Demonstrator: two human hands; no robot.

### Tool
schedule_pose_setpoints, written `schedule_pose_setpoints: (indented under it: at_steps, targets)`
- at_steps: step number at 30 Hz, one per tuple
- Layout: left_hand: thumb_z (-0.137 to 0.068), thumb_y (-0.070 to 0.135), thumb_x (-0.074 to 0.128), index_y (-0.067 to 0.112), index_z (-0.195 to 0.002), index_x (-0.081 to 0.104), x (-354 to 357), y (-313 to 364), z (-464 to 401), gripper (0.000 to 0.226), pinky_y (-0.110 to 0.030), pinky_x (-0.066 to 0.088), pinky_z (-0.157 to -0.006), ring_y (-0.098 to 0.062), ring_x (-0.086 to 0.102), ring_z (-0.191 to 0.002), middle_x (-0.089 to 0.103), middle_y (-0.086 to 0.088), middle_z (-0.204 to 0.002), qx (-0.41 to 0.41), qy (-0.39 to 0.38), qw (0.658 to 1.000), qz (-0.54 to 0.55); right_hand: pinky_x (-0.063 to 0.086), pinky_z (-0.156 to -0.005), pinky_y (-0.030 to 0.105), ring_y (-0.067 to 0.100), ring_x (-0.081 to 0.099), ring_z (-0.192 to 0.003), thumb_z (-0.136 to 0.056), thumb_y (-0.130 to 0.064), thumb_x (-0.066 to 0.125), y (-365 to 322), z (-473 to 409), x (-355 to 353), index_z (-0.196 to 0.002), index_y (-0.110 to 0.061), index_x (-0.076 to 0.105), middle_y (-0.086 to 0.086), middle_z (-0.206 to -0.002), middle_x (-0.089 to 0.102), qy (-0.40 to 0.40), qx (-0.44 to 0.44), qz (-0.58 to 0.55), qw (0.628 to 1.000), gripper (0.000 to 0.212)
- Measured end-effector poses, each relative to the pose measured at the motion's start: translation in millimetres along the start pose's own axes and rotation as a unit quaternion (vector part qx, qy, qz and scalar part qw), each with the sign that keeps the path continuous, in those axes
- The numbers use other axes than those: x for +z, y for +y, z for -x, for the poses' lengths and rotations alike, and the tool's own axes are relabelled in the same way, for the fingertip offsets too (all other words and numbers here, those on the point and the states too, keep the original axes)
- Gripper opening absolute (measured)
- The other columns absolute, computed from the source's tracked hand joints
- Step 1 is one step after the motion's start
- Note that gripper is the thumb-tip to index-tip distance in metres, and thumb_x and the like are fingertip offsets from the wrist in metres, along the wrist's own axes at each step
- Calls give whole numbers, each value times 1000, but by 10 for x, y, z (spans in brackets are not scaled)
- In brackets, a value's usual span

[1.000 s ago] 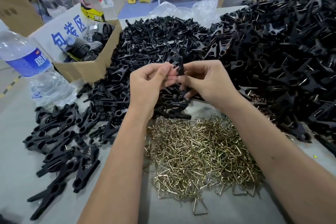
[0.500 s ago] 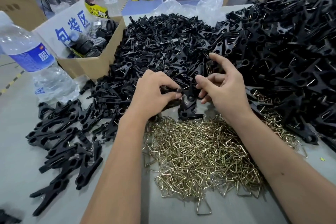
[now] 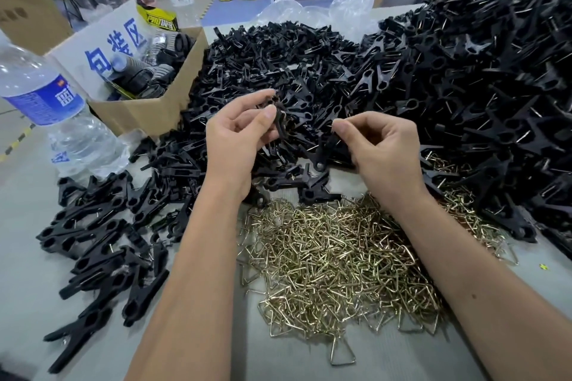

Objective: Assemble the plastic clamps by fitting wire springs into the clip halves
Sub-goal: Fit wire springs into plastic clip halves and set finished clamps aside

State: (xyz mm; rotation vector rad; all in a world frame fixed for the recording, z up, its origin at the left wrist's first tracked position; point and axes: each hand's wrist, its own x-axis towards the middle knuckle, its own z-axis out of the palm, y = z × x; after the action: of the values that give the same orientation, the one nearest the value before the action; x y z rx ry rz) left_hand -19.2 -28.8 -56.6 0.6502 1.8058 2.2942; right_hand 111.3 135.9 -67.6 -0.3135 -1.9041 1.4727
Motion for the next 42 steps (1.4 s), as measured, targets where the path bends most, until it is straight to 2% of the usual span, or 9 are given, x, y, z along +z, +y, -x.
schedule_pose_setpoints:
  at_steps: [3, 5, 8, 10, 13, 16, 23, 31, 42]
  targets:
    - [-99, 6, 64, 13, -118, 75, -8, 41, 16, 23, -27, 59, -69, -22, 72, -75, 72, -7, -83, -11, -3, 999, 45, 55, -50, 29, 20, 68, -63, -104, -27, 63, -36, -7, 4, -93, -10, 65, 10, -84, 71, -12, 30, -39, 999, 20]
    - [-100, 3, 62, 10, -118, 75, 5, 42, 17, 23, -27, 59, -69, -22, 72, -73, 69, -15, -87, -15, -12, 998, 58, 59, -50, 31, 27, 75, -79, -106, -21, 59, -44, -4, 18, -94, -4, 55, 16, -99, 73, -24, 63, -102, 992, 21]
    - [-97, -2, 63, 8, -120, 74, 80, 17, 30, 27, -29, 60, -73, -22, 73, -77, 61, -16, -88, -26, -39, 998, 38, 58, -49, 31, 35, 76, -82, -104, -14, 61, -24, 8, 36, -90, -5, 51, 26, -97, 72, -26, 71, -133, 988, 19]
    - [-95, -2, 65, 10, -122, 74, 146, -4, 59, 31, -33, 61, -79, -22, 71, -81, 60, -6, -81, -24, -79, 997, 10, 54, -46, 30, 35, 74, -70, -102, -17, 65, -4, 9, 38, -88, -4, 53, 32, -88, 68, -10, 64, -114, 991, 23]
    - [-93, -3, 67, 14, -124, 75, 222, -25, 104, 36, -34, 60, -83, -16, 67, -81, 61, 5, -77, -12, -128, 991, -40, 51, -44, 27, 23, 64, -55, -98, -23, 73, -6, 8, 41, -86, -9, 58, 22, -75, 66, -7, 49, -92, 995, 24]
    - [-92, -5, 68, 13, -124, 75, 264, -37, 130, 38, -27, 59, -78, -9, 67, -79, 67, 12, -77, -10, -144, 986, -80, 57, -56, 27, 15, 68, -67, -95, -17, 76, -9, 5, 61, -91, -10, 64, 3, -77, 70, -31, 42, -69, 996, 14]
    - [-92, -8, 67, 11, -124, 75, 229, -42, 121, 38, -19, 55, -72, -4, 65, -74, 69, 10, -80, -21, -117, 989, -86, 62, -81, 28, 20, 76, -92, -93, -1, 73, -7, 18, 67, -105, -6, 70, 7, -97, 77, -58, 52, -52, 996, 13]
    - [-92, -11, 66, 7, -125, 73, 235, -64, 116, 38, -14, 54, -70, 1, 66, -71, 70, 14, -75, -22, -126, 988, -81, 60, -79, 22, 13, 76, -92, -94, -1, 73, -26, 19, 55, -107, -8, 73, 2, -97, 79, -47, 47, -40, 997, 15]
    - [-92, -11, 66, 9, -124, 74, 224, -81, 101, 39, -17, 55, -71, -3, 65, -69, 69, 13, -75, -21, -132, 987, -95, 61, -86, 26, 13, 76, -95, -95, -1, 72, -47, 23, 61, -112, -6, 75, 2, -101, 79, -45, 30, -12, 998, 18]
